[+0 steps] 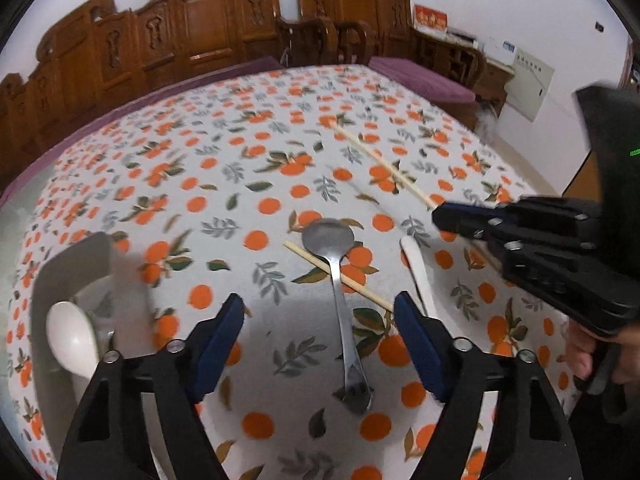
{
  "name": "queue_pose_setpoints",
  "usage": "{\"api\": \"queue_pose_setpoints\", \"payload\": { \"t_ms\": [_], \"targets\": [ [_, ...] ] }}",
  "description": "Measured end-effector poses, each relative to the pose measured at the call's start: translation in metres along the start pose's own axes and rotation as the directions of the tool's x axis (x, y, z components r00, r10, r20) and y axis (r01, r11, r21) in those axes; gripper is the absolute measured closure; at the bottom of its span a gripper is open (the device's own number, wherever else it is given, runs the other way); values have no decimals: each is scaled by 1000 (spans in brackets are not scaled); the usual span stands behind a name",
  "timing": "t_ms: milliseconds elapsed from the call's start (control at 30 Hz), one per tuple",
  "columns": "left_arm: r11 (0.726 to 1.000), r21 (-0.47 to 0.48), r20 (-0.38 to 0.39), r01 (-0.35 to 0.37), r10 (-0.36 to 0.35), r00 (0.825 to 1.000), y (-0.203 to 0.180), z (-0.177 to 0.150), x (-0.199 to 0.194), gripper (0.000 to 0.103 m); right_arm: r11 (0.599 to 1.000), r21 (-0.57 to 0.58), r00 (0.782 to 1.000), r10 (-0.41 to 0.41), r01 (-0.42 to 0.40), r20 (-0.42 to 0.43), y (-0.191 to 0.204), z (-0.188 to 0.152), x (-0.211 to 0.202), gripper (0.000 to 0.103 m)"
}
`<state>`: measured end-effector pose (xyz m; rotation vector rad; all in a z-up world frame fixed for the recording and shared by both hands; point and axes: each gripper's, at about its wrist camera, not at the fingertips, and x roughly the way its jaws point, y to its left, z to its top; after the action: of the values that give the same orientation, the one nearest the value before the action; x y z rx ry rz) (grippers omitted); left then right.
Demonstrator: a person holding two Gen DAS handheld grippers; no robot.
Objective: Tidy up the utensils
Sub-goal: 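Grasp a metal spoon with the left gripper while the right gripper holds the chopstick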
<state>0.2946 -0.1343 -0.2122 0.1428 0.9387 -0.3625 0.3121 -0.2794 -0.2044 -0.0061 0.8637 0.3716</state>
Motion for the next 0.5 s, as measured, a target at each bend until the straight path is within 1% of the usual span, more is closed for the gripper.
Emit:
{"api": "queue_pose_setpoints", "payload": {
  "t_ms": [67, 133, 167, 233, 300, 333, 367, 500],
  "targets": [
    [1000, 4, -27, -7, 7, 1000, -3, 2, 14, 38, 1000, -1, 1000, 6, -6, 5, 1, 1, -1, 97],
    [1000, 5, -46, -9, 10, 999, -4, 3, 24, 49, 1000, 10, 1000, 16, -16, 15, -1, 3, -4, 97],
    [1000, 5, -53, -10, 11, 999, -4, 3, 28, 51, 1000, 16, 1000, 19, -20, 17, -2, 4, -4, 97],
    [1000, 5, -70, -12, 12, 997, -5, 4, 37, 64, 999, 26, 999, 24, -25, 21, -4, 5, -6, 97],
    [1000, 7, -92, -15, 16, 996, -7, 5, 46, 70, 999, 34, 999, 26, -27, 26, -6, 5, -7, 97],
    [999, 15, -89, -30, 31, 996, -8, 6, 49, 73, 999, 37, 999, 27, -28, 26, -6, 6, -7, 97],
    [999, 26, -83, -39, 41, 996, -9, 7, 49, 73, 999, 40, 999, 29, -30, 27, -7, 6, -7, 97],
    [999, 20, -86, -39, 41, 995, -9, 13, 54, 73, 999, 41, 999, 33, -34, 26, -7, 5, -7, 97]
  ]
}}
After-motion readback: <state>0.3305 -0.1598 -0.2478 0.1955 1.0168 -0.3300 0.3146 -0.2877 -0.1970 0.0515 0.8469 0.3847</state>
